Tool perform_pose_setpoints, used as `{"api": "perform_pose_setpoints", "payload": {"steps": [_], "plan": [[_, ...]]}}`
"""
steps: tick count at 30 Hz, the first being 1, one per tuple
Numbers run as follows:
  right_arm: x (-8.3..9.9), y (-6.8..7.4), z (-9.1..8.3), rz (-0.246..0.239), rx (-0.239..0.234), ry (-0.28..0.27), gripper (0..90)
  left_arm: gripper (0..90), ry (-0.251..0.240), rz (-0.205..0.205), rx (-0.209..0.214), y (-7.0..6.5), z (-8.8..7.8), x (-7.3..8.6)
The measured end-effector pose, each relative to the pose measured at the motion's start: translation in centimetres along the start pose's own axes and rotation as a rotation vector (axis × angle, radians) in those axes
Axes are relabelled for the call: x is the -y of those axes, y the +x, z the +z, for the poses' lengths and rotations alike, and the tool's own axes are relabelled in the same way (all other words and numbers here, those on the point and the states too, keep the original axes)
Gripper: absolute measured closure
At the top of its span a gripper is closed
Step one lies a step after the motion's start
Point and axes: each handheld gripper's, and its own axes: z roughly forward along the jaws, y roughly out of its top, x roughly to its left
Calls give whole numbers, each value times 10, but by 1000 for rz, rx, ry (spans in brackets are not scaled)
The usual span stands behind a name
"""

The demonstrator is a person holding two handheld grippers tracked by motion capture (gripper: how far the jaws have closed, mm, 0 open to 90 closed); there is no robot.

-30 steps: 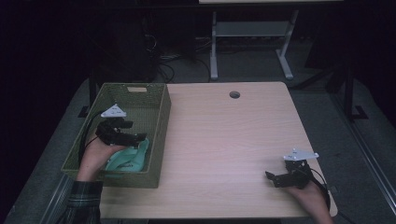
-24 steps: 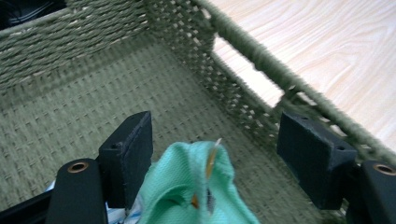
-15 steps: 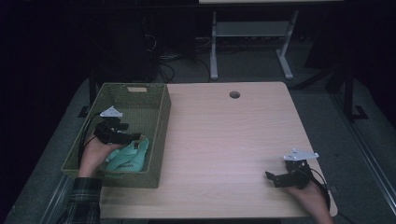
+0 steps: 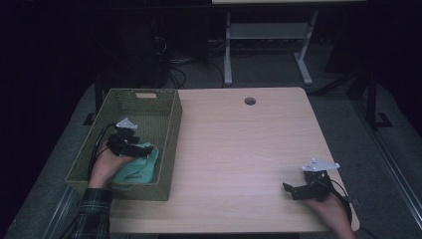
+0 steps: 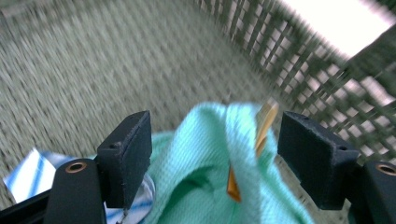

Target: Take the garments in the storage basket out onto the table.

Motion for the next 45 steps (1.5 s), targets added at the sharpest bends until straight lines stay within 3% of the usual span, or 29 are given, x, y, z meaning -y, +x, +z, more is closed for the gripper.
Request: {"api": "perform_pose_setpoints", "payload": {"steps": [7,10,14,19,23,29,32,36,45], "plan": [[0,0,0,0,0,0,23,257,64,-23,5,1,7,3],[0,0,0,0,0,0,23,322,83,-41,1,2,8,4],[0,0,0,1,0,0,23,475,109,-57,16,3,7,5],[0,0,0,1,0,0,23,733,125,-73,27,3,5,4],[0,0,0,0,0,0,23,842,135,-95,37,3,4,4],[0,0,0,1,0,0,23,858,118,-100,43,5,-2,4],[0,0,0,1,0,-1,23,858,76,-112,48,6,-6,5],[0,0,0,1,0,0,23,857,52,-119,43,7,-9,5],[0,0,0,3,0,-1,23,857,-8,-120,79,5,-16,1]]}}
